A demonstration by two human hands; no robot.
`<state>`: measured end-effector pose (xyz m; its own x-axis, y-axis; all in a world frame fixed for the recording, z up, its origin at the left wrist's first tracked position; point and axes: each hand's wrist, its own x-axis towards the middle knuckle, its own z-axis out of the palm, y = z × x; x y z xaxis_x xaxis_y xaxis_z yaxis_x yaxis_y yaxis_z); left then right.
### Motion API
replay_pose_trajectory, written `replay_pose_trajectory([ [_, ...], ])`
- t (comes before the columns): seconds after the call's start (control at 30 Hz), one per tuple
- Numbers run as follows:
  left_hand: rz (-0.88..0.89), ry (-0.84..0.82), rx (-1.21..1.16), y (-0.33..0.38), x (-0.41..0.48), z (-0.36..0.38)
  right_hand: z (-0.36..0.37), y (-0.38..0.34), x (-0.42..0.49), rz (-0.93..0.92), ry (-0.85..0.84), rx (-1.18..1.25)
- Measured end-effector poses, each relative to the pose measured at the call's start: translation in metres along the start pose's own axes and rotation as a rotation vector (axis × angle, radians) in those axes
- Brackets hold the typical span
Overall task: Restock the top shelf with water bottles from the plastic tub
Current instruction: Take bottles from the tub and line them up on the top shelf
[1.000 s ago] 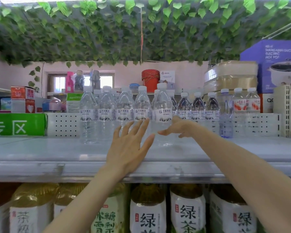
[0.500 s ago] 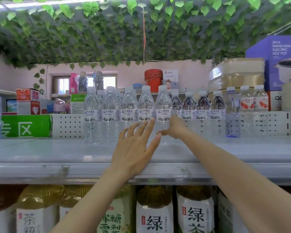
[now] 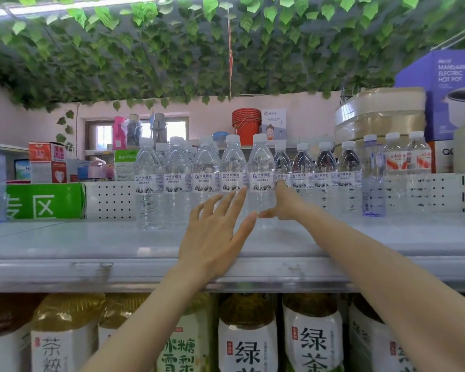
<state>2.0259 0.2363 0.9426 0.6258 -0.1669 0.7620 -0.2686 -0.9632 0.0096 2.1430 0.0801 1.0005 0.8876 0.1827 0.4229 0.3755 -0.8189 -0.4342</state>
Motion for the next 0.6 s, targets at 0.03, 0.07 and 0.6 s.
replay_pose_trajectory([
  [0.03, -0.002, -0.002, -0.003, -0.0001, 0.0000, 0.0003, 0.0006, -0.0001, -0.0003, -0.012, 0.004, -0.005],
  [0.07, -0.002, -0.002, -0.004, -0.0001, 0.0001, 0.0001, 0.0017, 0.0003, -0.0001, -0.036, 0.009, -0.006],
  [0.6, -0.005, 0.007, 0.012, 0.0009, -0.0010, 0.0002, 0.0037, -0.0013, -0.0031, -0.171, 0.156, -0.796],
])
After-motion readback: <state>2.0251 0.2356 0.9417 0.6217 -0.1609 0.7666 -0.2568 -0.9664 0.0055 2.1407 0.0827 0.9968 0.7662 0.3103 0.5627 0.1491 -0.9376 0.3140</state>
